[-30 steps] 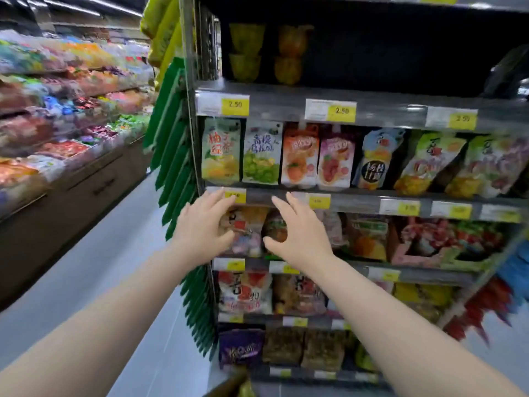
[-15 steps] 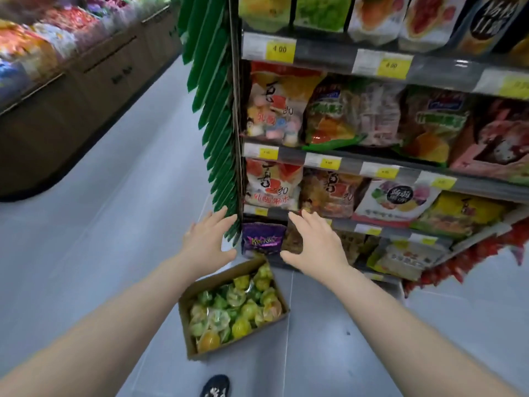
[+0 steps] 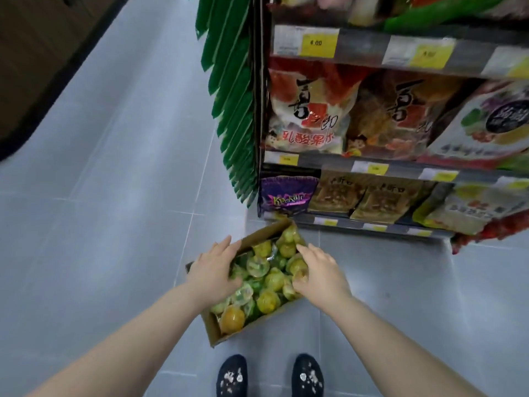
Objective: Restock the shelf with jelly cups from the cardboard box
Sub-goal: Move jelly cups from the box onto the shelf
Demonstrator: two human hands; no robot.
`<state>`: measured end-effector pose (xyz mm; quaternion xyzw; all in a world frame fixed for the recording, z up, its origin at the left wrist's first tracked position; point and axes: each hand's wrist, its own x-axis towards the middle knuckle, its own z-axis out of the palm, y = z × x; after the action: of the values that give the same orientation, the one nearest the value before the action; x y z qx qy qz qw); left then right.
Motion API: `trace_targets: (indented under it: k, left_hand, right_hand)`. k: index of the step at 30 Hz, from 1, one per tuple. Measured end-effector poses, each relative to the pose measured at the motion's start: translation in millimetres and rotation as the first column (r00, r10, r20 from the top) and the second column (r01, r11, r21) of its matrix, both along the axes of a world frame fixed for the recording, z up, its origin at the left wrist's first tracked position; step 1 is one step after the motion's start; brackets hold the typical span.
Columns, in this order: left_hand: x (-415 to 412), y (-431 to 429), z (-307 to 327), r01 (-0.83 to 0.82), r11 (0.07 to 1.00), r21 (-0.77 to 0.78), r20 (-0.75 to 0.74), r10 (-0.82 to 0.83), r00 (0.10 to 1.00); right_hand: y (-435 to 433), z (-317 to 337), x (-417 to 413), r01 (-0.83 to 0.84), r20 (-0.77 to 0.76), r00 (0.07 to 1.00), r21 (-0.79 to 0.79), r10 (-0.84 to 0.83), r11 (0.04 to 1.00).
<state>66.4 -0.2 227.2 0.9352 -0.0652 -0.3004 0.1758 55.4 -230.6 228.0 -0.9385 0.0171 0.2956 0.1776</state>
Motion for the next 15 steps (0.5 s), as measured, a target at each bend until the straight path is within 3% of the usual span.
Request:
trace_targets:
  k: [5,11,15]
  left_hand:
    - [-7,0,-108,-0.044,0.999,0.009,-0.037,0.045,0.998]
    - [-5,-27,-245,-0.375,0.92,-0.115,-0.157,0.356,0.921]
    - [2,-37,-321,-0.446,0.88,-0.164,-0.207,0.412,0.887]
  right_hand:
    - [15,-112,5,-0.037,-0.037,0.999,-0.019,0.037,0.999]
    - [20,-246,9,-0.021,-0.075,0.997,-0.013,0.02,1.0]
    - [18,-307,16,-0.079,-0.027,0.997,-0.047,0.078,0.996]
